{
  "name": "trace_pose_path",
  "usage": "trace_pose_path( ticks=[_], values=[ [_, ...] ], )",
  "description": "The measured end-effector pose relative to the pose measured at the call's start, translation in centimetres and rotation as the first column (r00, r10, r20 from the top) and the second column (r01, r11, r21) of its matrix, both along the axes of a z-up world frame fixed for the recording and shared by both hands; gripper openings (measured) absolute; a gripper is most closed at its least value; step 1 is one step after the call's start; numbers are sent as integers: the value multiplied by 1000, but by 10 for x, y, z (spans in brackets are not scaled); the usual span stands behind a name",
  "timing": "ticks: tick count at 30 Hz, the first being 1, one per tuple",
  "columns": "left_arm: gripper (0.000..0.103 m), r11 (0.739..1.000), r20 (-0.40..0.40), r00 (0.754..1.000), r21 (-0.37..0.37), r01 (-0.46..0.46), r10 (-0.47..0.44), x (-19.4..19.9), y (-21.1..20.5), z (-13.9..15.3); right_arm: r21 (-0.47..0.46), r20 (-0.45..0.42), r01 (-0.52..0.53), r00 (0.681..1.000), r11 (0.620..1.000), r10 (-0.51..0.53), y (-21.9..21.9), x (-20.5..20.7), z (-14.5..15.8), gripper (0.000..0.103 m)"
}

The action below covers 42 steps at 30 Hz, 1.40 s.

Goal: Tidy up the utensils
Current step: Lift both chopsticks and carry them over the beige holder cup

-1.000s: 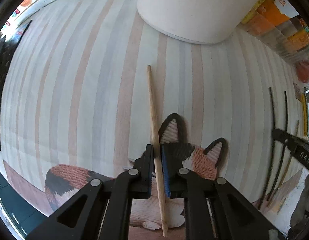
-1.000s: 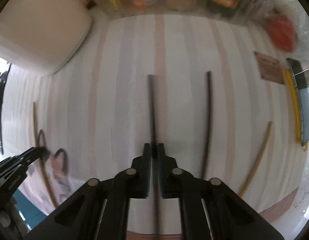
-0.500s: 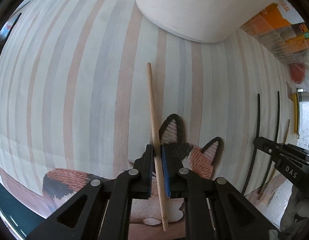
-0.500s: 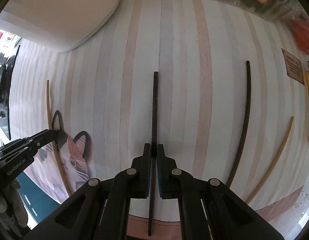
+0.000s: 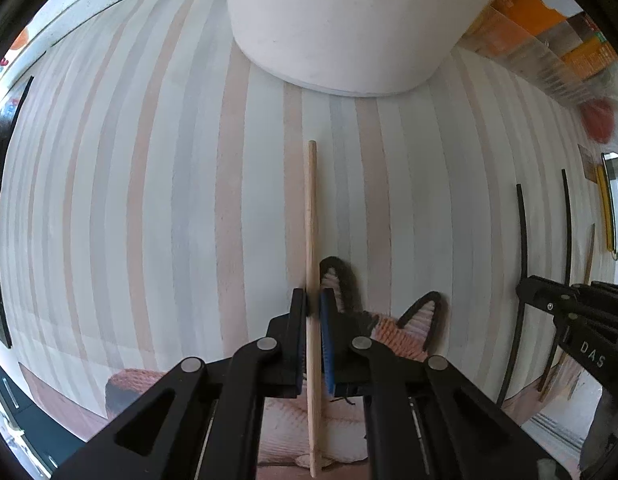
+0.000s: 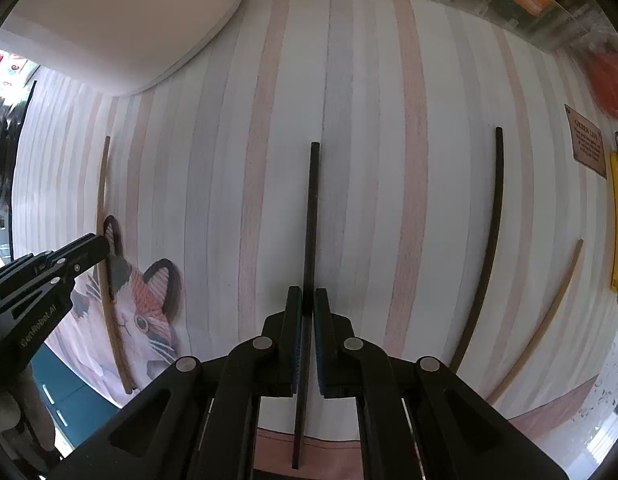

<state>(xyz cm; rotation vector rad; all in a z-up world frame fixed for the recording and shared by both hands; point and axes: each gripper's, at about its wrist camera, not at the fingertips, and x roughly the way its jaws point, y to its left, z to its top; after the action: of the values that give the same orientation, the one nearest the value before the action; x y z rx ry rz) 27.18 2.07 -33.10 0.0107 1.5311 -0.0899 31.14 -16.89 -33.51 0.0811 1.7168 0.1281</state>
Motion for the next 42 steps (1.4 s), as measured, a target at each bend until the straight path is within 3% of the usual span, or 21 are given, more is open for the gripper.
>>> trace_pose_path(
  ticks=[13, 22, 28, 37, 42],
  values=[
    [5, 995, 24, 997, 59, 78, -80, 11, -28, 5, -38, -5, -42, 999, 998, 42, 10, 2, -5, 6],
    [4, 994, 80, 992, 67, 89, -95, -5, -28, 17, -94, 108, -51, 992, 994, 61, 23, -21, 4, 5],
    [4, 994, 158, 982, 49, 95, -101, -14, -27, 54, -8, 217, -12, 976, 1000, 13, 21, -45, 24, 5],
    [4, 997, 287, 956, -21, 76, -67, -21, -10, 116, 75, 402, -11, 916, 997, -21, 8, -74, 81, 5],
    [4, 996, 362, 931, -56, 70, -45, -26, -7, 147, 125, 468, 6, 882, 992, -64, -9, -57, 109, 5]
  ],
)
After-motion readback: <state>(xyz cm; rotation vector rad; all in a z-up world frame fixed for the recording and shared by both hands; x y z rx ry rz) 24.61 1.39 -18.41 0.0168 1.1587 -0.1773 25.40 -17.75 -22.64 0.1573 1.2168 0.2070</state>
